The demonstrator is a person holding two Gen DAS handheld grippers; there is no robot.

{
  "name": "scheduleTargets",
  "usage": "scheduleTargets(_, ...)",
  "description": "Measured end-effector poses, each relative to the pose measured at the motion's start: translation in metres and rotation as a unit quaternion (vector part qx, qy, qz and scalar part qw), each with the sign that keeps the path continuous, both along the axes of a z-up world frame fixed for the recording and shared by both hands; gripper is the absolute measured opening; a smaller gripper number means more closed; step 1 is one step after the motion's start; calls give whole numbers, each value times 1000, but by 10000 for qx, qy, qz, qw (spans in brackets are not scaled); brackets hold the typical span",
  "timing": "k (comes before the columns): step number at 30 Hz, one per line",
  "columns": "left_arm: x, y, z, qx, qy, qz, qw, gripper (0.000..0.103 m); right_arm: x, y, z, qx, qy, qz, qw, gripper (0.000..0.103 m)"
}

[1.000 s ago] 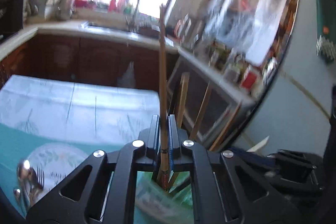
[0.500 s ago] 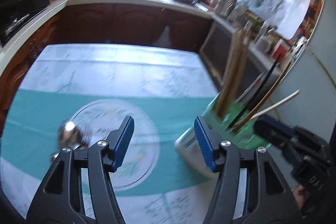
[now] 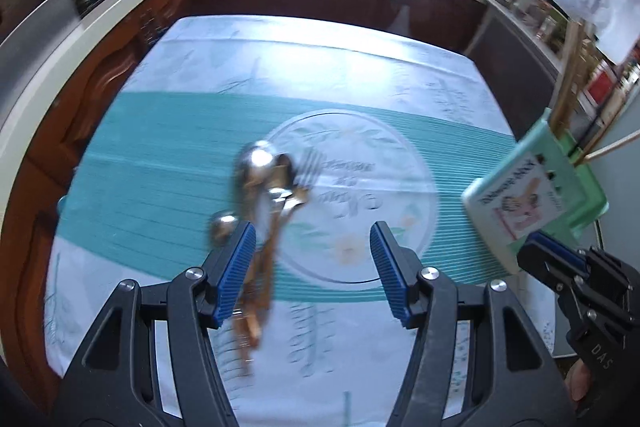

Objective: Organize utensils
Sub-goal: 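Move both open grippers back over the spoons and fork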

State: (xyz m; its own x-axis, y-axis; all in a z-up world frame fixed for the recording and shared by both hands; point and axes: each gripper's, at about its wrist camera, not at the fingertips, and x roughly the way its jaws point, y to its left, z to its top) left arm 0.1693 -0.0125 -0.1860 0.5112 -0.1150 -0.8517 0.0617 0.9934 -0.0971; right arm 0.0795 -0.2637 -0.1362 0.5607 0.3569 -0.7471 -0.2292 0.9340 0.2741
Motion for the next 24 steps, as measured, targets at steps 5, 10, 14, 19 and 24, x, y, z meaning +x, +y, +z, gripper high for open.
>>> scheduleTargets(5,-2,29,-7,11,144,175,9997,57,5,25,-9,64,228,154,9996,15)
scheduleTargets(10,4,51,-20,-71,350,110,9993,57,15,42,-19,175,454,197,9986,15)
scheduleTargets(14,21,65,-35,-270,697,-86,9972,53,35,57,-30,262,677,213,9971,16)
scheduleTargets(19,54,76,-52,-570,1119,-268,9917,39,74,73,-57,809,1205,162,9893,21)
scheduleTargets(24,84,69,-63,-541,1235,-439,9899,39,110,85,-81,988,1450,-31,9845,22)
